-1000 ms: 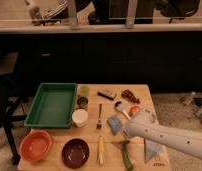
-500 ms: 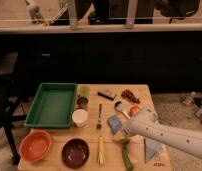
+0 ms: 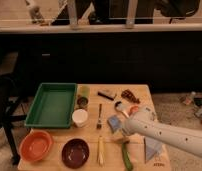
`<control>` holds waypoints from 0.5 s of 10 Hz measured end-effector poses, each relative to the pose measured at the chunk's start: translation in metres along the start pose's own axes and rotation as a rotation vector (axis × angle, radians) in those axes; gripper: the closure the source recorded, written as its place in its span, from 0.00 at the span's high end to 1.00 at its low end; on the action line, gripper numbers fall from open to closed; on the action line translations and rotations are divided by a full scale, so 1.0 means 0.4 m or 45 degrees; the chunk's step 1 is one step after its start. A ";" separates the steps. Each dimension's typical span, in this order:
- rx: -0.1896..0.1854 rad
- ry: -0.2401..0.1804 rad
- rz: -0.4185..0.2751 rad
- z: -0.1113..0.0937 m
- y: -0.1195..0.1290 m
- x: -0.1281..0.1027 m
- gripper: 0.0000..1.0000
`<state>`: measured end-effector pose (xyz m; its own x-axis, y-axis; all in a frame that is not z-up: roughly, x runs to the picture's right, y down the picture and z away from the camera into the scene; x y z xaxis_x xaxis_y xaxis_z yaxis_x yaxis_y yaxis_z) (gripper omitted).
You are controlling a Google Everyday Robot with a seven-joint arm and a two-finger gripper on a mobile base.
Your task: Wipe red bowl with sponge
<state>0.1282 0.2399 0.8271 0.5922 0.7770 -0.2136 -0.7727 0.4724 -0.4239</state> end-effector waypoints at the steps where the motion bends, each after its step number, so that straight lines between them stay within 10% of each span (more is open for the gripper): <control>1: -0.001 0.002 -0.002 0.001 0.002 -0.004 0.80; 5: -0.018 0.007 -0.020 0.016 0.019 -0.039 0.80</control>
<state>0.1114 0.2340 0.8328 0.6056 0.7672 -0.2114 -0.7599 0.4786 -0.4398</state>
